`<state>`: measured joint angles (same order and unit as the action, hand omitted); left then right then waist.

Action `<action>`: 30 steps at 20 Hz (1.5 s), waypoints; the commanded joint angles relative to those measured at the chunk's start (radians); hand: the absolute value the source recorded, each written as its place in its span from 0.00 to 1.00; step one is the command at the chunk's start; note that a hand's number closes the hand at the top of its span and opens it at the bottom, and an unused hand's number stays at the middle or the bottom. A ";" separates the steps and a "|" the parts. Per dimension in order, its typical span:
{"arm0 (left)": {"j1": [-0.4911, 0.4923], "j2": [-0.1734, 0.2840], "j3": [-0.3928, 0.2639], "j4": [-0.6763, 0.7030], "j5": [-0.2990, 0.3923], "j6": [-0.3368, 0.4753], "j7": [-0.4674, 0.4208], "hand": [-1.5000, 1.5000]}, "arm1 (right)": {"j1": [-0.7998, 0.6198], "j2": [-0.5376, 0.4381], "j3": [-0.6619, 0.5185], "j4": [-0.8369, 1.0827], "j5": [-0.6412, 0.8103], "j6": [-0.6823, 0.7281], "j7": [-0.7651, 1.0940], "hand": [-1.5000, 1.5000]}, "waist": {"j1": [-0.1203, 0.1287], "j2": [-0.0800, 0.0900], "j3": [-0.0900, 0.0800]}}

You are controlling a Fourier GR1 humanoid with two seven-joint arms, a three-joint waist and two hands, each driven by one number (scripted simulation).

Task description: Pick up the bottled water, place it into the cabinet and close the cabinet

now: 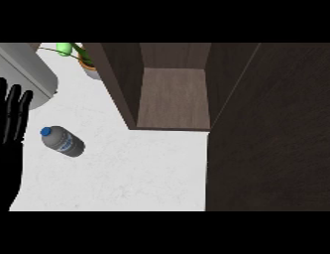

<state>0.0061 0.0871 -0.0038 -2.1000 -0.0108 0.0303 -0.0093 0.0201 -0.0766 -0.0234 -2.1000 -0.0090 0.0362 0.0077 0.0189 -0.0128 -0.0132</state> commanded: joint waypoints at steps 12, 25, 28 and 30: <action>0.012 -0.086 0.020 -0.036 -0.304 0.801 0.208 0.00 | 0.172 0.002 0.203 -0.193 -0.114 0.135 0.105 0.00 | -0.030 0.006 0.015; -0.014 -0.087 -0.224 -0.282 -0.917 0.822 0.805 0.00 | 0.215 0.065 0.454 -0.427 0.079 0.010 0.318 0.00 | -0.020 0.010 0.014; -0.028 -0.087 -0.289 -0.219 -0.993 0.885 0.832 0.00 | 0.248 0.076 0.569 -0.467 0.175 -0.041 0.330 0.00 | -0.026 0.008 0.014; -0.018 -0.087 -0.288 -0.307 -1.029 0.830 0.898 0.00 | 0.225 0.049 0.524 -0.520 0.129 -0.036 0.389 0.00 | -0.022 0.006 0.014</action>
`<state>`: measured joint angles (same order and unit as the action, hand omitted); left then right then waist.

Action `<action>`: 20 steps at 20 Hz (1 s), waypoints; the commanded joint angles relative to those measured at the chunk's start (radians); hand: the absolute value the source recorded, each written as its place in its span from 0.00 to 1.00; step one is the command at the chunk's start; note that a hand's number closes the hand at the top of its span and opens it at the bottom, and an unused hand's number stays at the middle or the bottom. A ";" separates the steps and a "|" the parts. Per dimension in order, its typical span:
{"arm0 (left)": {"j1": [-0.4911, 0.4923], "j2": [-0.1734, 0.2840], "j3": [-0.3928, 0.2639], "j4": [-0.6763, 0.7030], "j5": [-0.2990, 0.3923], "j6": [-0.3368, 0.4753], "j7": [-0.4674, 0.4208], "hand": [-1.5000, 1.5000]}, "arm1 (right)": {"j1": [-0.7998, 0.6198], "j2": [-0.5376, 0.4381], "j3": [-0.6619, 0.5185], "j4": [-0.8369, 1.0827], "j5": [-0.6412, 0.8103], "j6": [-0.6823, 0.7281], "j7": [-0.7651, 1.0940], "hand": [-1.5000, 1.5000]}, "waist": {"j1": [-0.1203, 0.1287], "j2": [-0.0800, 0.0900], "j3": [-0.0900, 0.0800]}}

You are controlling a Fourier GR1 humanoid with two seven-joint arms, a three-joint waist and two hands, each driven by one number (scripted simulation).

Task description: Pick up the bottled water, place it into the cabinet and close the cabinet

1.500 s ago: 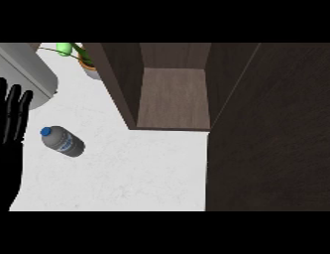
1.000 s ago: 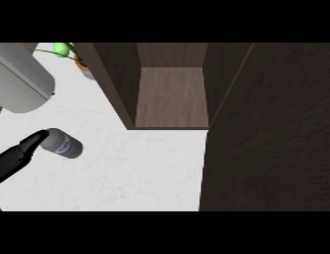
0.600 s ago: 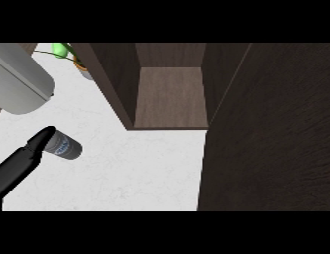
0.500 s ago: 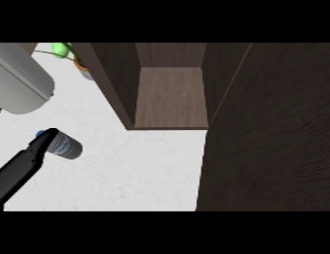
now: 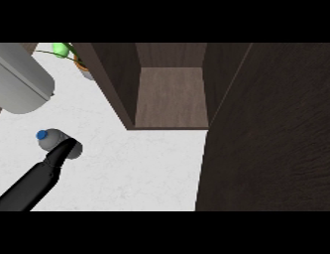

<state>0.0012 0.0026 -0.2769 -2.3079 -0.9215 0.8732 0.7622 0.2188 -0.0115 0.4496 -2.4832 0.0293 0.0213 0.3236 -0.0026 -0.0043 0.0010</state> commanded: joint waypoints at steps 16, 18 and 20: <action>-0.064 -0.002 0.059 0.006 -0.098 -0.055 0.196 0.00 | 0.013 -0.045 0.174 -0.085 0.181 -0.136 0.034 0.00 | -0.005 0.002 -0.002; 0.016 0.020 0.043 0.017 -0.053 0.005 0.134 0.00 | 0.020 -0.090 0.134 -0.161 0.151 -0.130 0.075 0.00 | -0.006 0.001 -0.003; 0.056 0.029 0.031 0.020 -0.015 0.015 0.112 0.00 | -0.012 -0.085 0.156 -0.139 0.172 -0.145 0.080 0.00 | -0.004 0.001 -0.003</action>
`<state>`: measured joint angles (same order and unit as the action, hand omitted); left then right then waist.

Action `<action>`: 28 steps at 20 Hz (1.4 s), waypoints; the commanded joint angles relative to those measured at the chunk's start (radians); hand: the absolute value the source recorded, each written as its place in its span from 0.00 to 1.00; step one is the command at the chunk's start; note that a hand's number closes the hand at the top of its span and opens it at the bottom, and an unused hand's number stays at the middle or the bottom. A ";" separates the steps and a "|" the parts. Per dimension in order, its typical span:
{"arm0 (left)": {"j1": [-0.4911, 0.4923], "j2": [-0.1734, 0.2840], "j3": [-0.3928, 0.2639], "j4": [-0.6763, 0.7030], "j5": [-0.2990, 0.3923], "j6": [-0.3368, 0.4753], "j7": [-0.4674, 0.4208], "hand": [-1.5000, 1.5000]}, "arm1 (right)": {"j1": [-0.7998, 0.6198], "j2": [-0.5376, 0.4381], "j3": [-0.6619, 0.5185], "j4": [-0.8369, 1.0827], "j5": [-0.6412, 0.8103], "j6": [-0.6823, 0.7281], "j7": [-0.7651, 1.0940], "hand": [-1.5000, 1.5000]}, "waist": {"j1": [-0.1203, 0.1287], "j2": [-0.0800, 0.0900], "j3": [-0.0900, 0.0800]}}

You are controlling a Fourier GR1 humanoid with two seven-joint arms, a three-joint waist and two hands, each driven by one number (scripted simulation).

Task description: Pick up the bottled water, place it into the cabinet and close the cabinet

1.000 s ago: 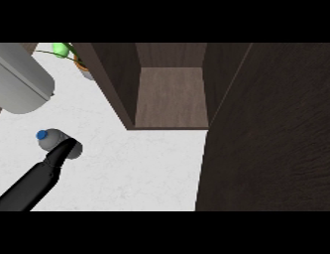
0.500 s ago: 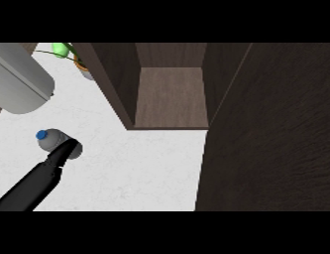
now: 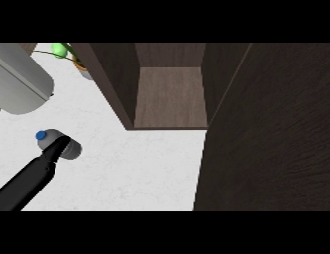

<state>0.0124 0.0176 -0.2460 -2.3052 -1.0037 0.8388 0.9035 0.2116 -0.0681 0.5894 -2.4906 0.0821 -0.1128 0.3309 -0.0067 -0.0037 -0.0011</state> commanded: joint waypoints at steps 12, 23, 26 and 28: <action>0.047 0.127 0.154 0.225 0.429 0.173 -0.265 0.00 | -0.035 -0.072 0.010 -0.082 0.096 -0.064 0.044 0.00 | 0.003 0.002 -0.001; 0.079 0.135 0.204 0.462 0.830 0.190 -0.659 0.00 | 0.014 -0.122 0.089 -0.123 0.136 -0.119 0.037 0.00 | 0.000 0.000 -0.002; 0.040 0.088 0.228 0.575 0.921 0.160 -0.800 0.00 | -0.066 -0.099 0.044 -0.084 0.098 -0.127 0.057 0.00 | 0.003 0.003 -0.002; 0.058 0.095 0.258 0.569 0.943 0.132 -0.815 0.00 | 0.041 -0.111 0.196 -0.102 0.217 -0.173 -0.026 0.00 | -0.009 -0.003 -0.002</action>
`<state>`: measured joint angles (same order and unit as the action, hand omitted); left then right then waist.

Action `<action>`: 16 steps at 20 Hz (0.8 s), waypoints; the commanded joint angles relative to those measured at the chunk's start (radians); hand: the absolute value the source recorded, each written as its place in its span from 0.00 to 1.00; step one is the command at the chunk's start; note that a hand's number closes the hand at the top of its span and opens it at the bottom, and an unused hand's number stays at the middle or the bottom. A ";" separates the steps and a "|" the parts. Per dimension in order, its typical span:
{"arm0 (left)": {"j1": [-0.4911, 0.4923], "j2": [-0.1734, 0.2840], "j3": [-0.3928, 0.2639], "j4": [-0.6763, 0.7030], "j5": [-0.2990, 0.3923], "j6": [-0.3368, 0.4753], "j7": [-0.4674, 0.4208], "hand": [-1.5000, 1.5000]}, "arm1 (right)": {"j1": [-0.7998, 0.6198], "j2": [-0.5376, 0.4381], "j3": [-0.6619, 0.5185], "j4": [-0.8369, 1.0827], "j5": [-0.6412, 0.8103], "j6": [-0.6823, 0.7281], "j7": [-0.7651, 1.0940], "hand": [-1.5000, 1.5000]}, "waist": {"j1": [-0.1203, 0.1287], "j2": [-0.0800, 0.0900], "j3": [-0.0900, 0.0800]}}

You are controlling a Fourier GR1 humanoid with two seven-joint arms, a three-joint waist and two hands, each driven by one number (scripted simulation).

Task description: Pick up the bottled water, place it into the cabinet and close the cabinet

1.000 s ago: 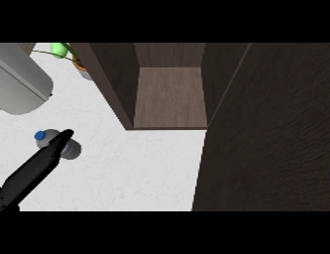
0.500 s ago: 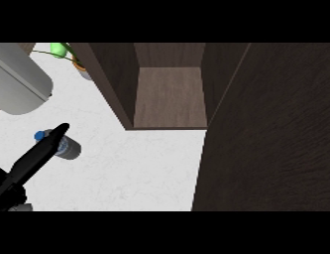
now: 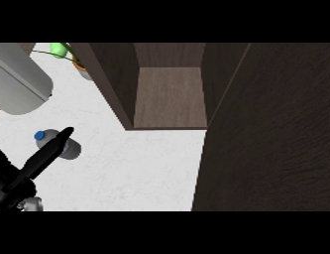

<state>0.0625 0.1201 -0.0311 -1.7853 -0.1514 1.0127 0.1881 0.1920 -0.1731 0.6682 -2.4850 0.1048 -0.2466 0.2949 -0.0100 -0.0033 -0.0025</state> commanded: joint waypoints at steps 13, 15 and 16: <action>-0.130 -0.119 0.196 0.473 0.365 -0.206 -0.574 0.00 | -0.034 -0.059 0.028 -0.129 0.123 -0.060 0.096 0.00 | -0.003 0.003 0.000; -0.143 -0.104 0.250 0.506 0.400 -0.272 -0.590 0.00 | -0.073 -0.030 0.055 -0.095 0.147 -0.079 0.116 0.00 | 0.001 0.002 0.001; -0.199 -0.111 0.227 0.525 0.367 -0.221 -0.560 0.00 | -0.061 -0.062 0.023 -0.100 0.108 -0.054 0.105 0.00 | 0.000 0.003 0.001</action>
<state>-0.0520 0.0118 0.1555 -1.3592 0.1950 0.7987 -0.3352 0.1336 -0.2126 0.6856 -2.4824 0.1147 -0.3070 0.3279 -0.0098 -0.0013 -0.0020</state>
